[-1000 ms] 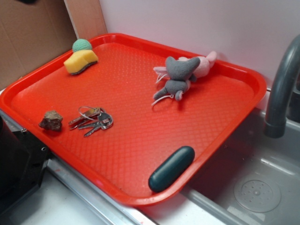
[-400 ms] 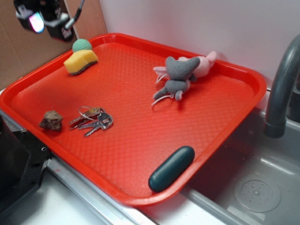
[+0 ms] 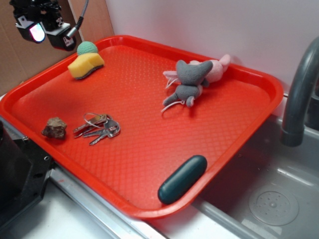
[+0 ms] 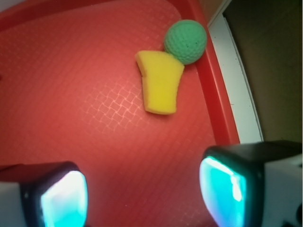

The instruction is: Grab the green sponge.

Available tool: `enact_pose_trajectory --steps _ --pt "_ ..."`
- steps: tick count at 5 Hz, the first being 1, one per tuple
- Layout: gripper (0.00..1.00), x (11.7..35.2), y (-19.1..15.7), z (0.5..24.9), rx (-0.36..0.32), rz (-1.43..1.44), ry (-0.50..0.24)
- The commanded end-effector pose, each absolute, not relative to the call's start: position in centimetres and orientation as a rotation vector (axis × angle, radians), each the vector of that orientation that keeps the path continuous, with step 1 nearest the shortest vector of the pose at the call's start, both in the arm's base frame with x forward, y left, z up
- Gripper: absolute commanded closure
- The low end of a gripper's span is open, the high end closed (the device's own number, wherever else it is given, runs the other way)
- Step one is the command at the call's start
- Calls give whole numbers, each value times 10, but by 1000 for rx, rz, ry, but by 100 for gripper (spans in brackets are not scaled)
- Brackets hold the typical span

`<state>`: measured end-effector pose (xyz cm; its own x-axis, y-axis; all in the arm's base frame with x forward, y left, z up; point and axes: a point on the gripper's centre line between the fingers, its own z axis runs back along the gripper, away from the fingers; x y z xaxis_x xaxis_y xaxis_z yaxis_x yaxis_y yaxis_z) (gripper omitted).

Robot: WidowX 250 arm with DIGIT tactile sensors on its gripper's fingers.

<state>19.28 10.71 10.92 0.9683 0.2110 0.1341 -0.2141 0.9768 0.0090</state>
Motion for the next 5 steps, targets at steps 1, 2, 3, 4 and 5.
enact_pose_trajectory --steps 1,2,3,4,5 --pt "0 221 138 57 49 469 -140" --pt "0 238 135 45 74 464 -136" --pt "0 254 127 28 15 373 -166" --pt "0 263 124 22 9 338 -157" --pt "100 264 126 18 28 337 -110"
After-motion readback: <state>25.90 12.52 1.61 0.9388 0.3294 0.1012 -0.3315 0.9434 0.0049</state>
